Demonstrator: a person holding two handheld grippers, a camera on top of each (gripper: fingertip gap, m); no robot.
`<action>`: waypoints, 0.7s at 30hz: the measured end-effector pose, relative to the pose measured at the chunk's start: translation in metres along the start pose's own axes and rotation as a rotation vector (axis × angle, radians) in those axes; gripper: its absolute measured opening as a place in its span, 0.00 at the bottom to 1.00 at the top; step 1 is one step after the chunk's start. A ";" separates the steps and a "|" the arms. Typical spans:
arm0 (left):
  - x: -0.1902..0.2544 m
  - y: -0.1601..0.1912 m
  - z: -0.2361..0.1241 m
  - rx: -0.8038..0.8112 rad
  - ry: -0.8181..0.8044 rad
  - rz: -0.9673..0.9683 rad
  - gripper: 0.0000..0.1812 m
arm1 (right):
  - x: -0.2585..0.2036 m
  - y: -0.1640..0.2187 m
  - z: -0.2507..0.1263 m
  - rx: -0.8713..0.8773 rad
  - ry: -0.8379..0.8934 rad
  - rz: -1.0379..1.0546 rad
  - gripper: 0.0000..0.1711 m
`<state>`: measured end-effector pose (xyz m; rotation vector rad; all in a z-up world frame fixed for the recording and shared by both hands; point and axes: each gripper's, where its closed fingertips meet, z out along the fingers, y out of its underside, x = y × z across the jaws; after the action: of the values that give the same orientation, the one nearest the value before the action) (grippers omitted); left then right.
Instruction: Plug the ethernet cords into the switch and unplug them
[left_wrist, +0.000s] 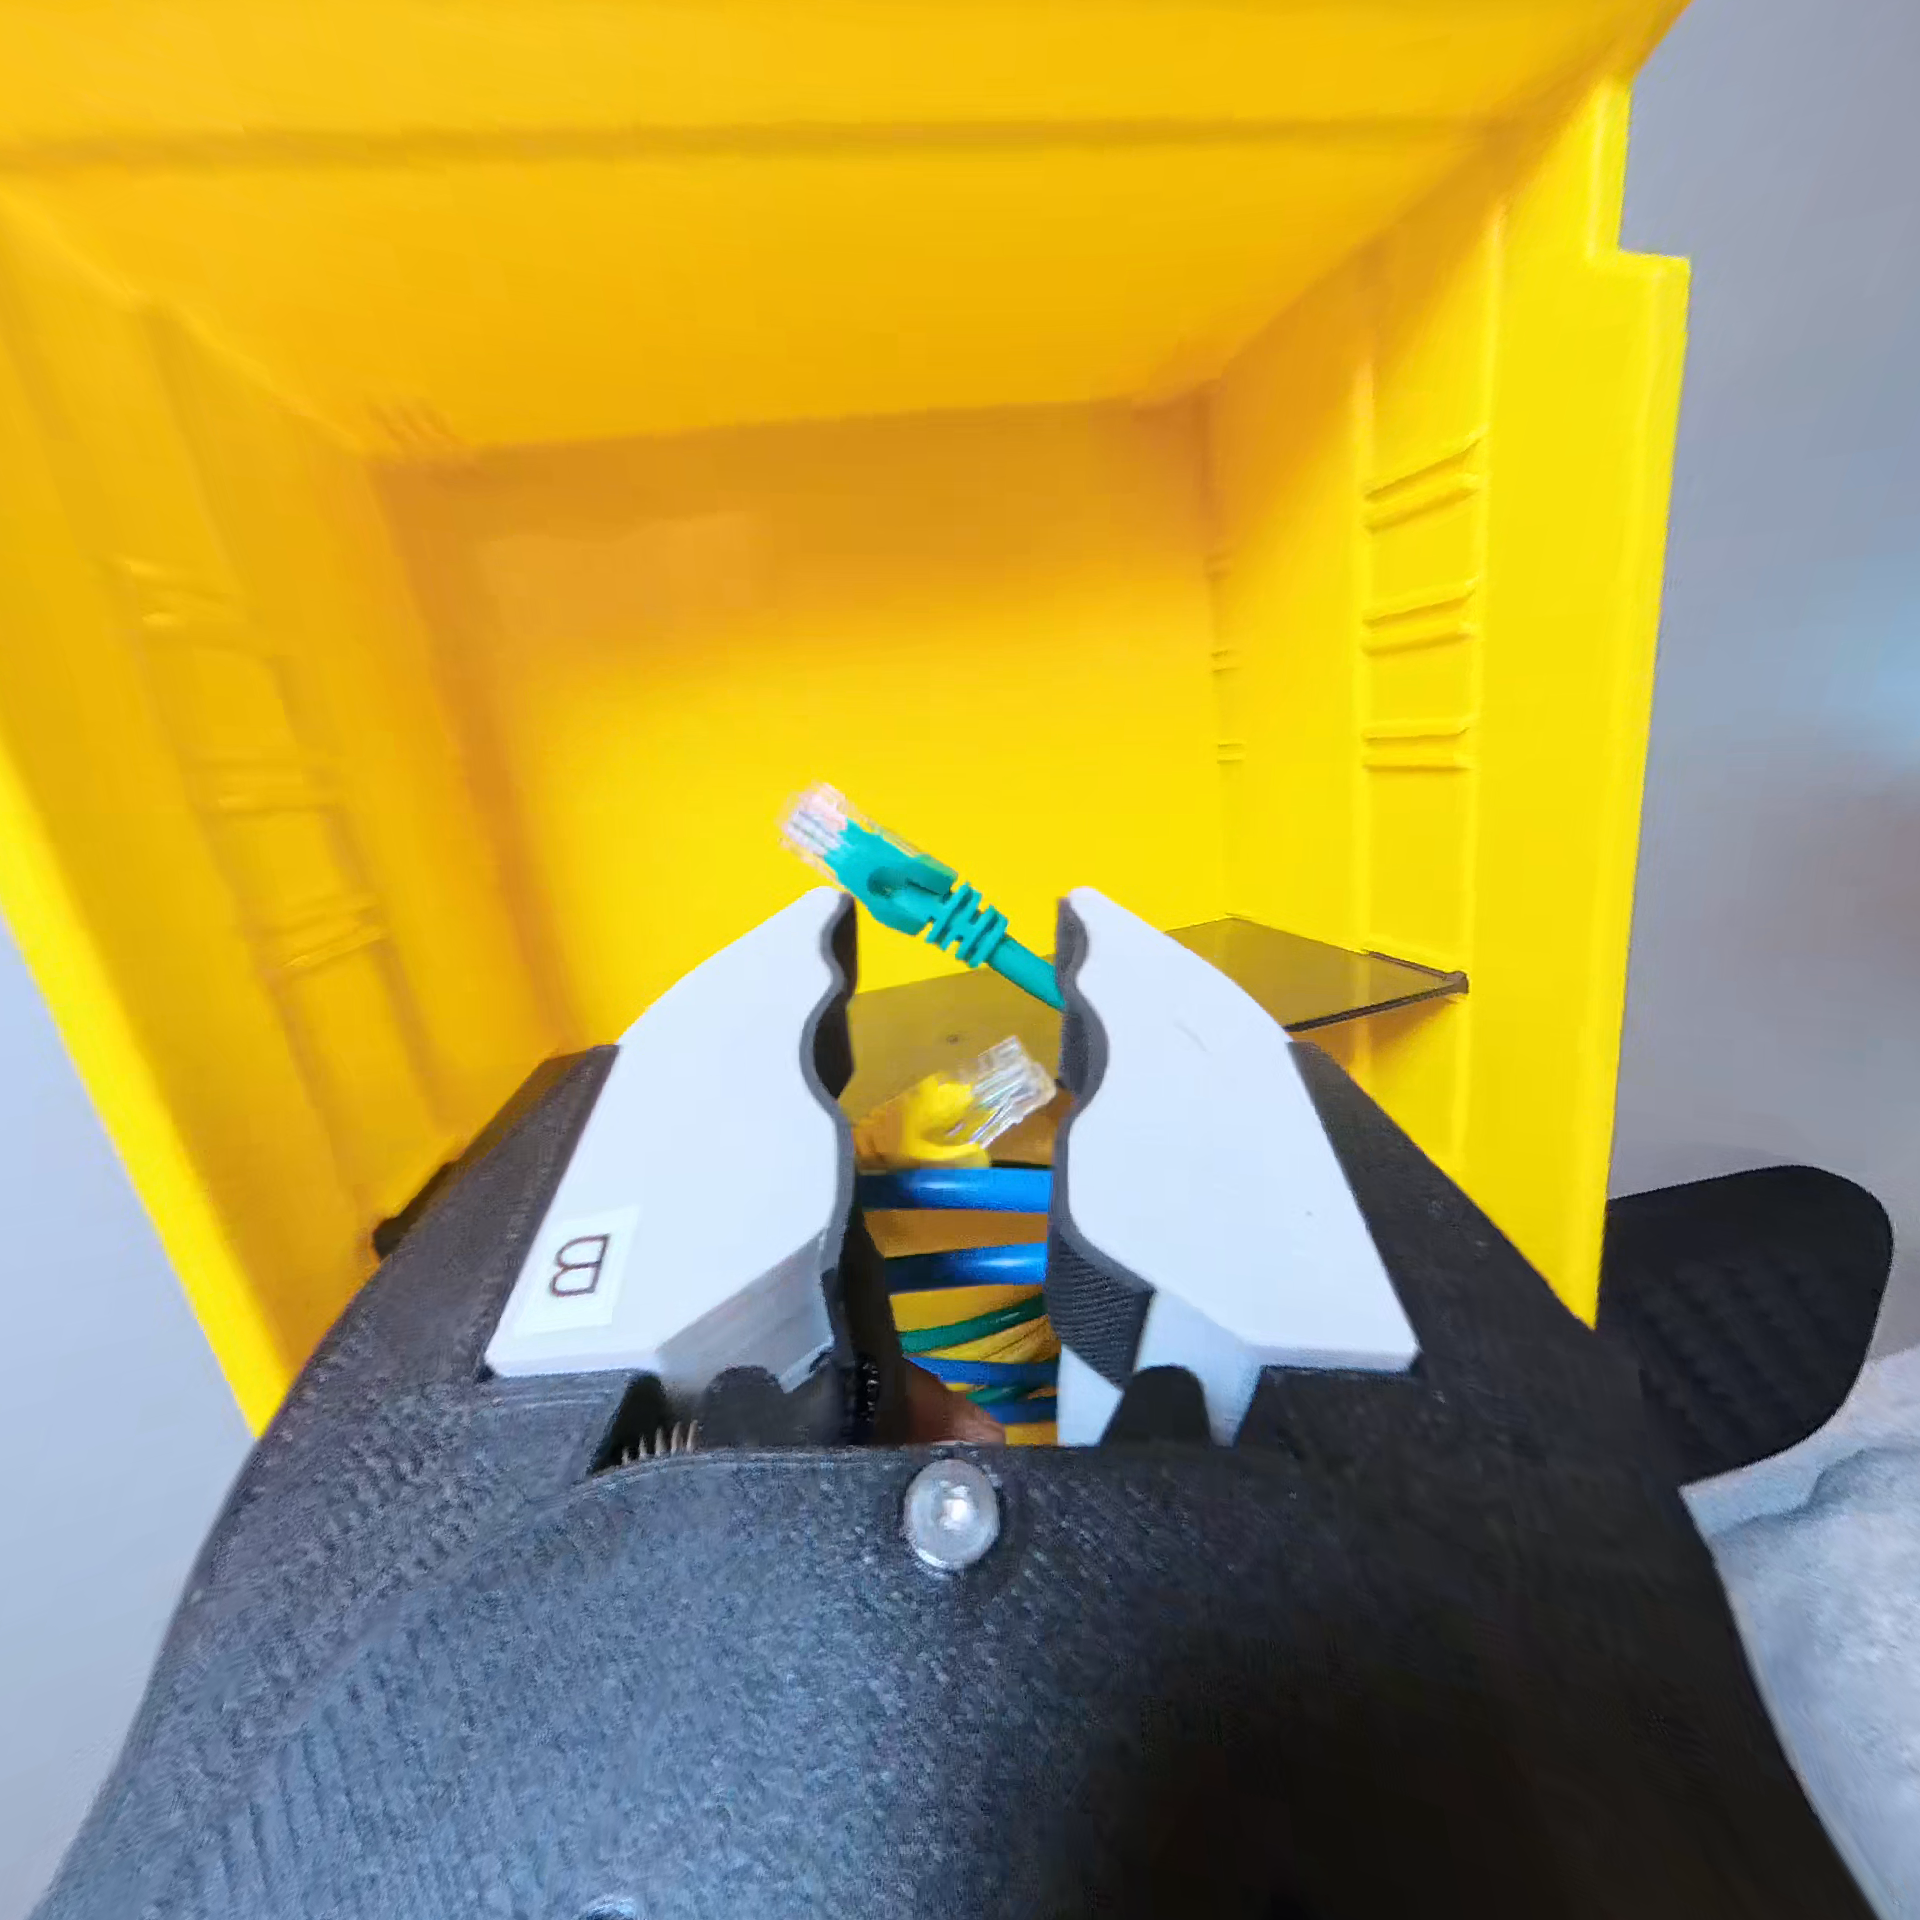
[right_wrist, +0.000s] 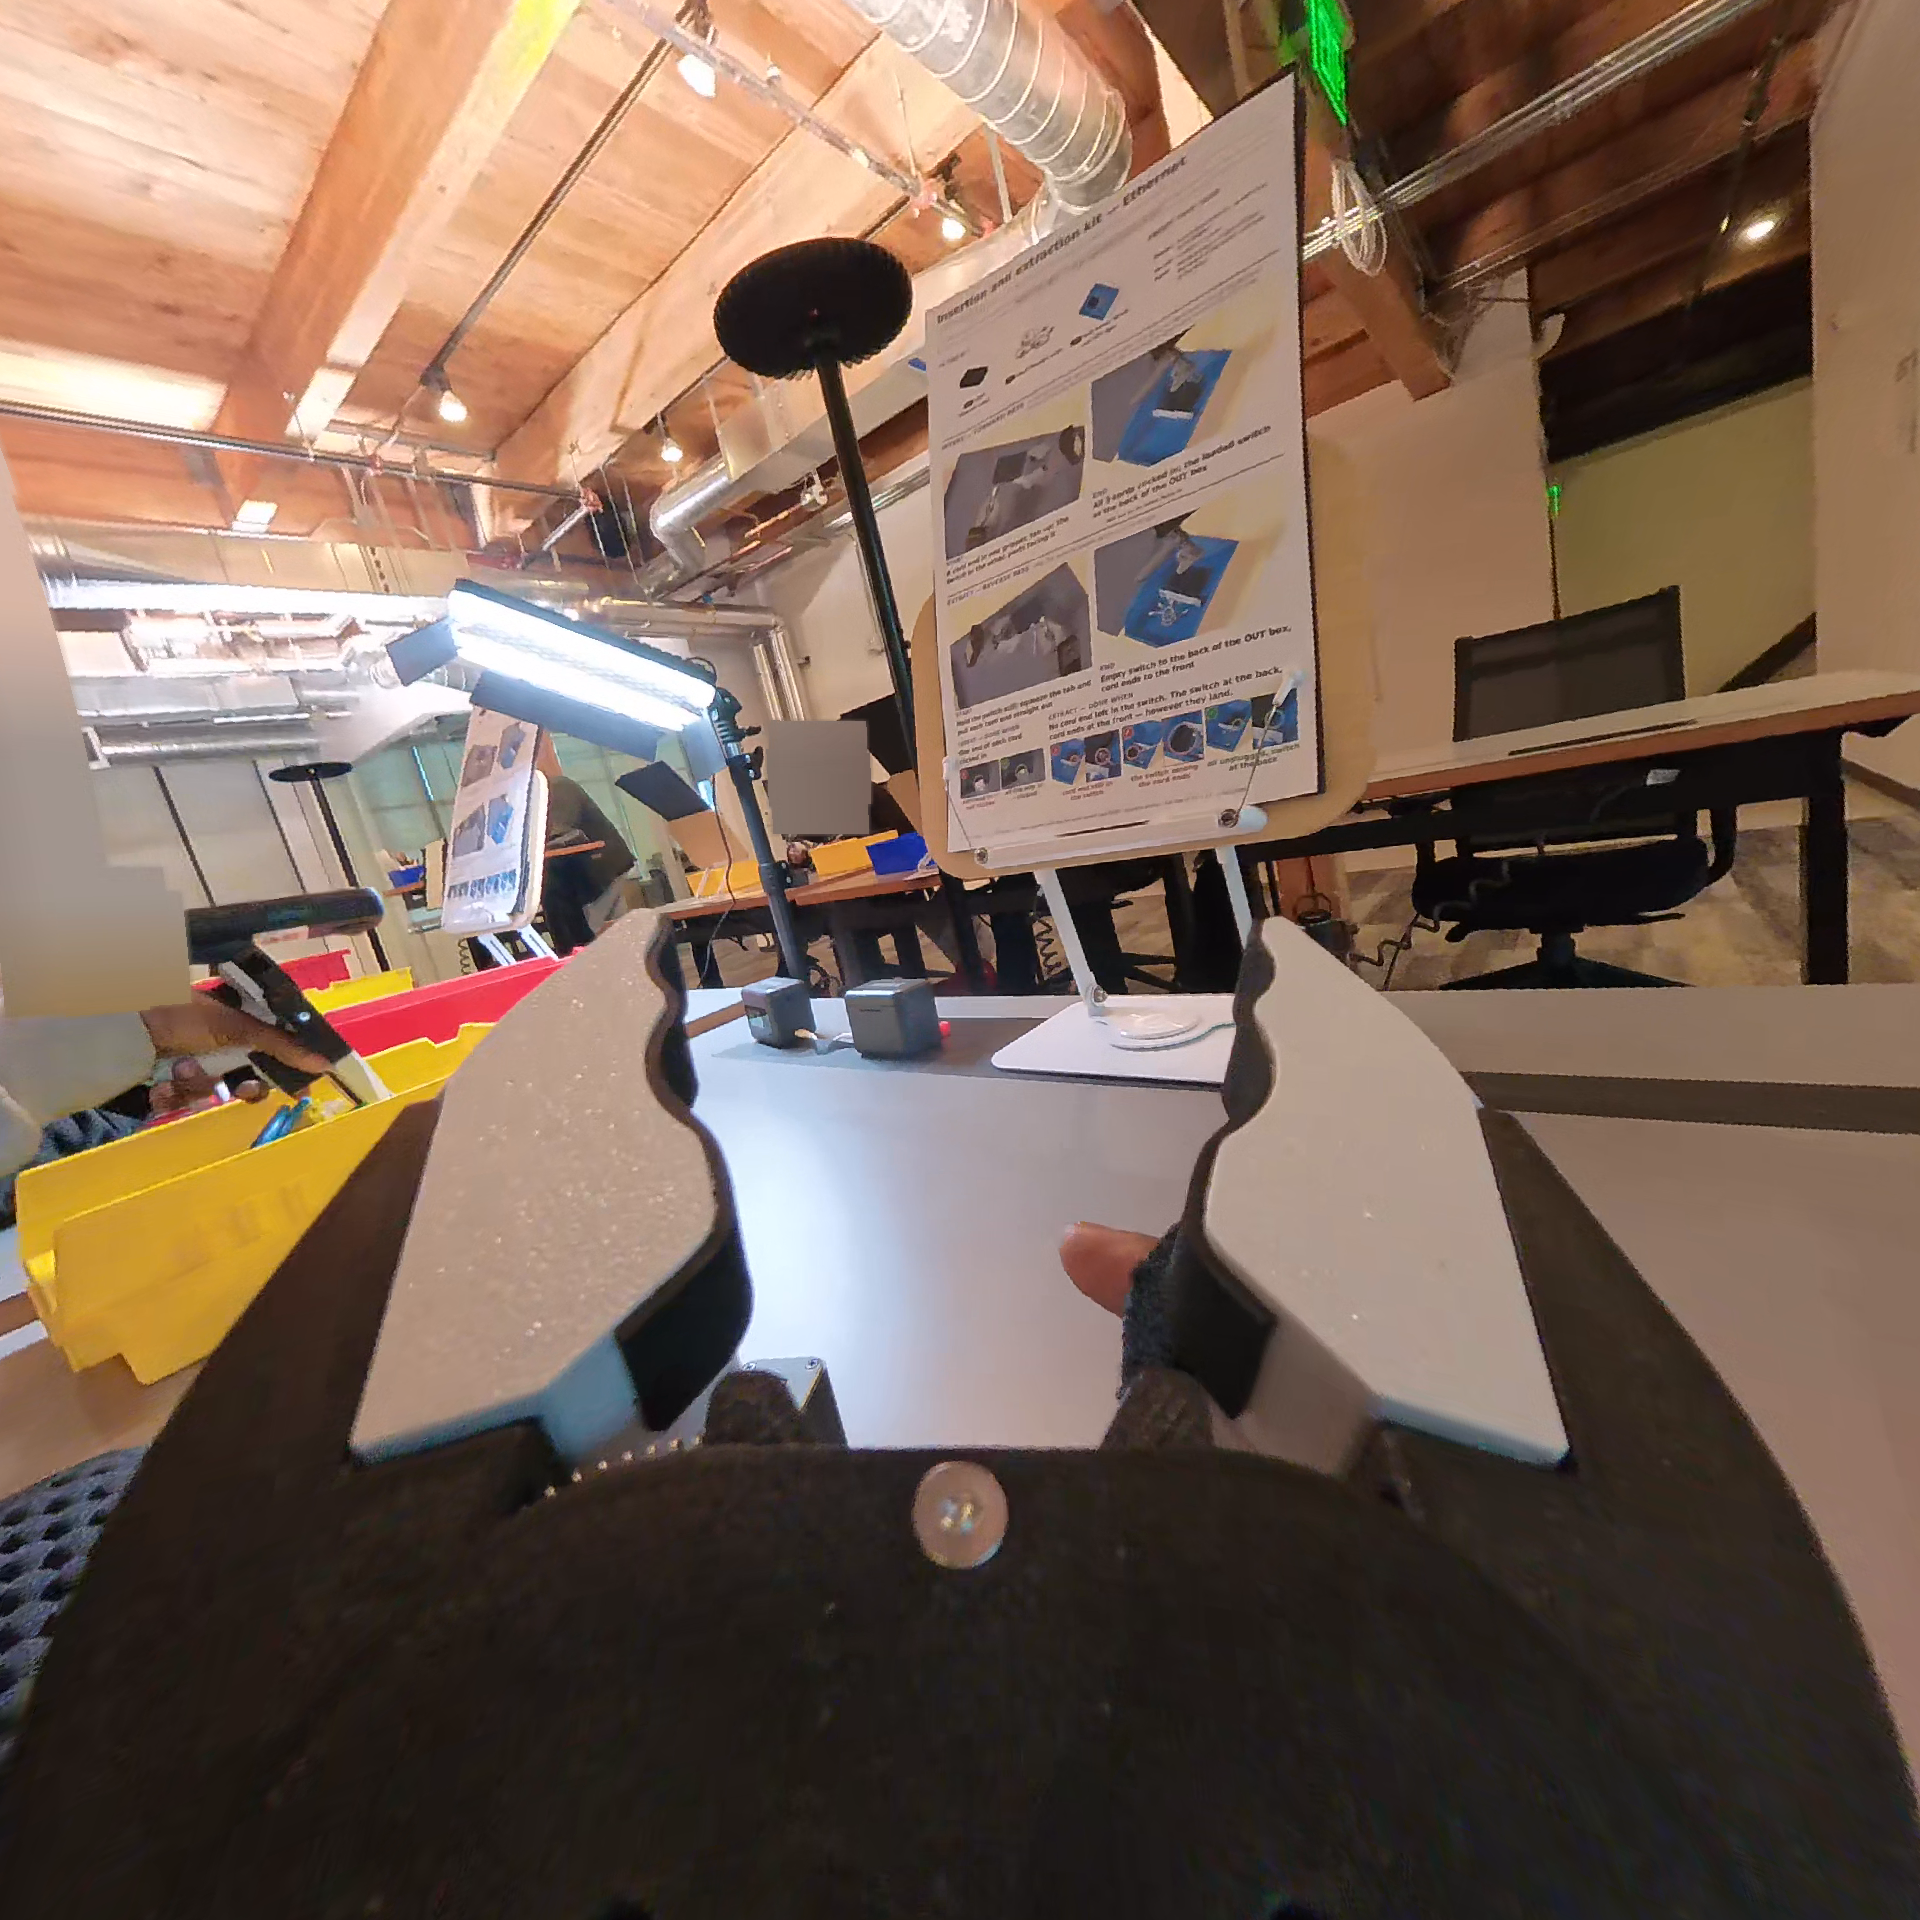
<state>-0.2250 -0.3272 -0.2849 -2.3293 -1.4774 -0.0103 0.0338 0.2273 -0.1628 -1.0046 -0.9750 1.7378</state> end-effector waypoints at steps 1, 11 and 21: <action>0.003 -0.003 0.000 0.017 0.001 0.020 0.18 | 0.001 -0.001 0.000 0.003 0.002 -0.001 0.58; 0.058 -0.041 -0.113 0.415 -0.087 0.278 0.11 | -0.007 0.006 0.002 -0.035 -0.002 -0.111 0.55; 0.047 -0.058 -0.225 0.799 -0.194 0.232 0.10 | -0.012 0.004 0.002 -0.031 -0.004 -0.144 0.53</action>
<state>-0.2106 -0.3363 -0.0481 -1.8339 -1.0021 0.7433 0.0339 0.2147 -0.1630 -0.9273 -1.0535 1.6114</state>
